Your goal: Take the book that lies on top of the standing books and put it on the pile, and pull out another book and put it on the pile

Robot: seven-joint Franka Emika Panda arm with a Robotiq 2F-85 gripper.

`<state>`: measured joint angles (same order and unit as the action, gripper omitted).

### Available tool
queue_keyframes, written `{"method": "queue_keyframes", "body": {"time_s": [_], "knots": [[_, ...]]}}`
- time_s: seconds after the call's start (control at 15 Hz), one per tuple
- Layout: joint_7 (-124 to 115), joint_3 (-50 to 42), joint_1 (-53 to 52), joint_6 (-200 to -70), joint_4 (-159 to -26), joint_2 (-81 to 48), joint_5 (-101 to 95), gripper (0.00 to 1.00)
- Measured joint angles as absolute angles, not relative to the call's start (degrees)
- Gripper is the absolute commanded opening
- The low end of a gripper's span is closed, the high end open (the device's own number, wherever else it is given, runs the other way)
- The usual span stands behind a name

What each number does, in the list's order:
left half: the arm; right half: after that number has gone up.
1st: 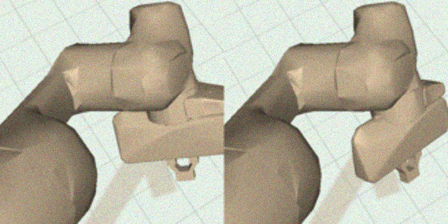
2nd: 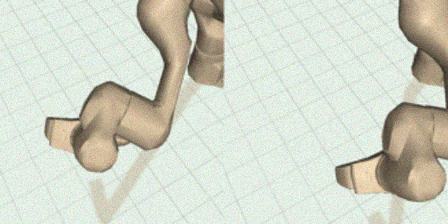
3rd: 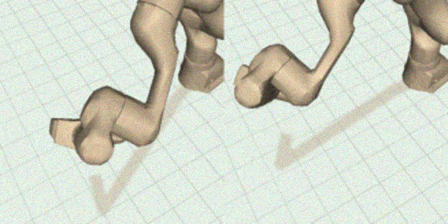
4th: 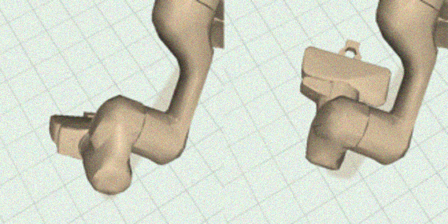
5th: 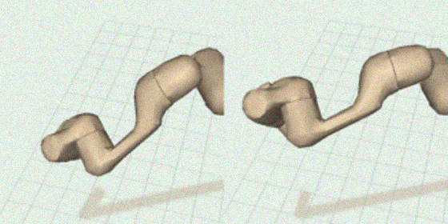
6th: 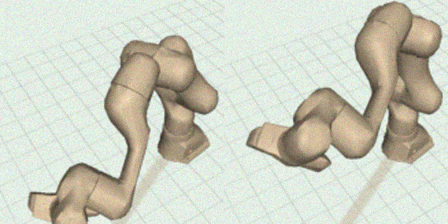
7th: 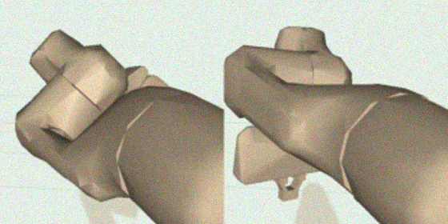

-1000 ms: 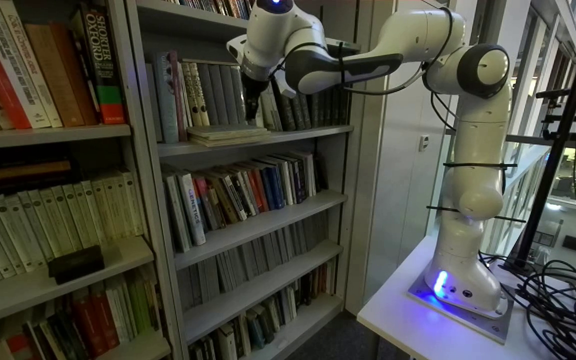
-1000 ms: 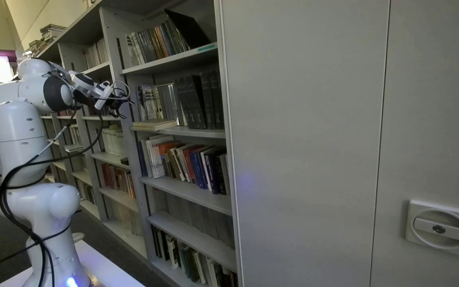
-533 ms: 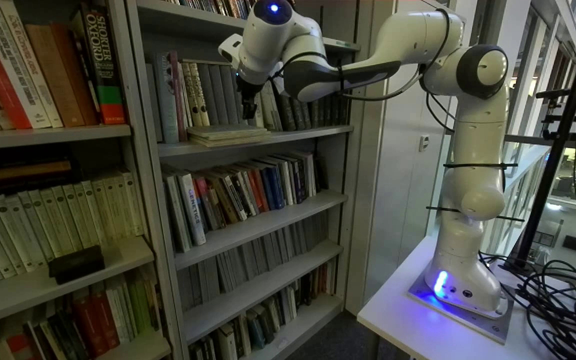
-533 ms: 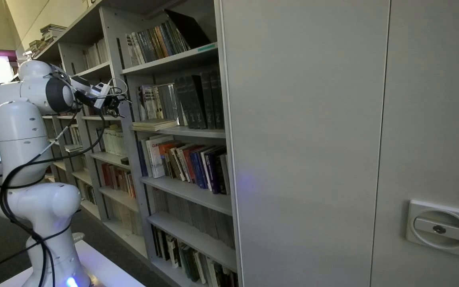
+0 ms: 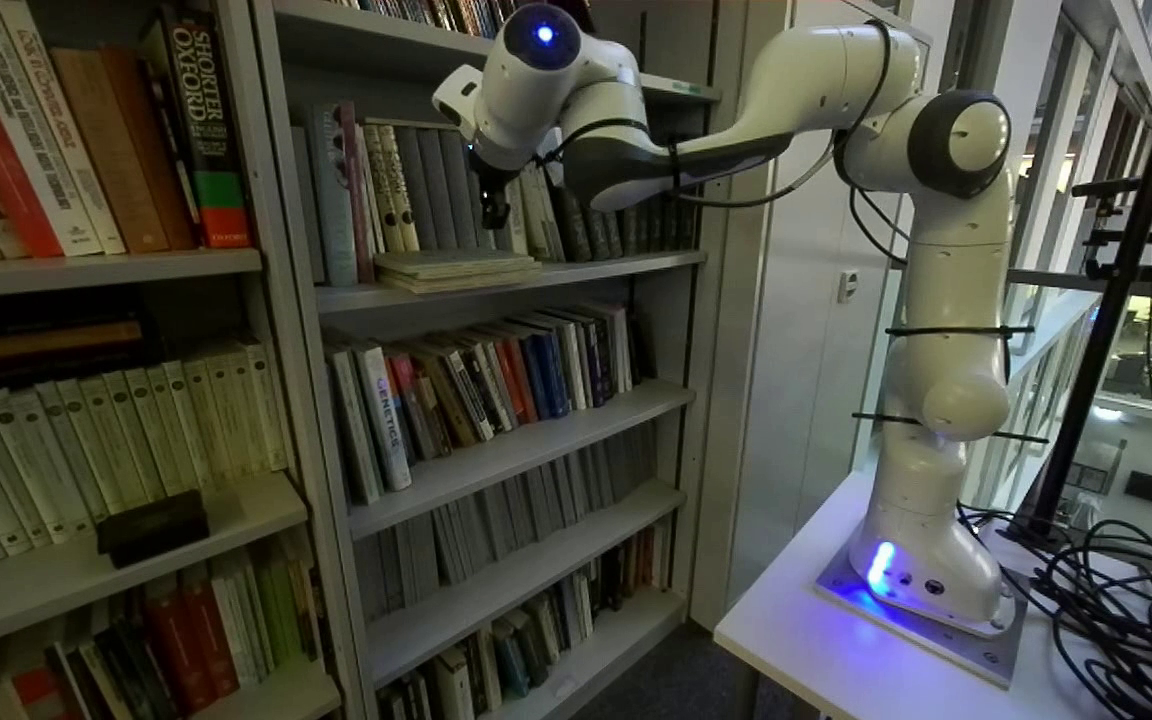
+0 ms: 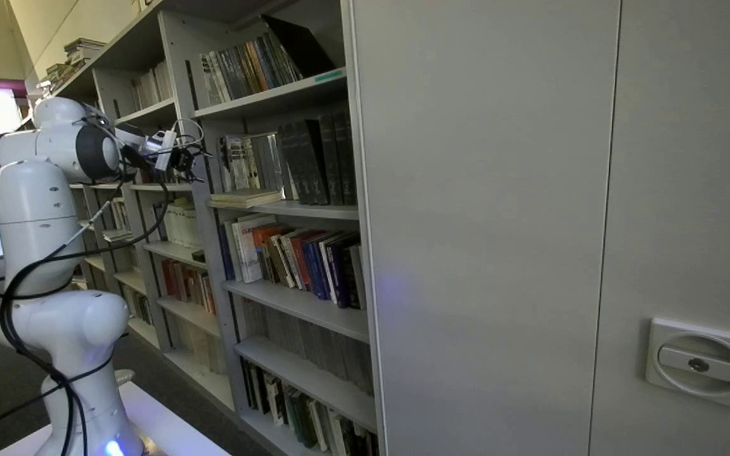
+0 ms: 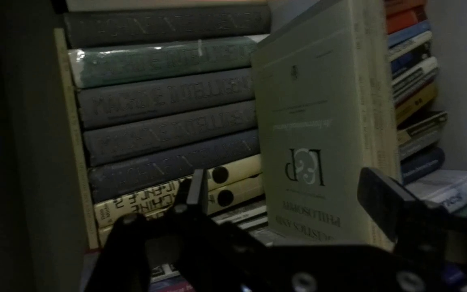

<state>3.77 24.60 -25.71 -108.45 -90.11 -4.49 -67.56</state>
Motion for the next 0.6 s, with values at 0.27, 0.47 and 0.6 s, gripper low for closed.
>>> {"method": "queue_keyframes", "body": {"time_s": [0.27,0.47,0.6], "knots": [[6.5,22.6,-25.4,-114.0,-86.7,-7.9,-80.1,1.00],[7.8,20.5,-25.3,-119.8,-83.6,-10.7,-88.9,1.00],[7.2,19.6,-25.4,-122.8,-82.5,-12.1,-95.5,1.00]]}}
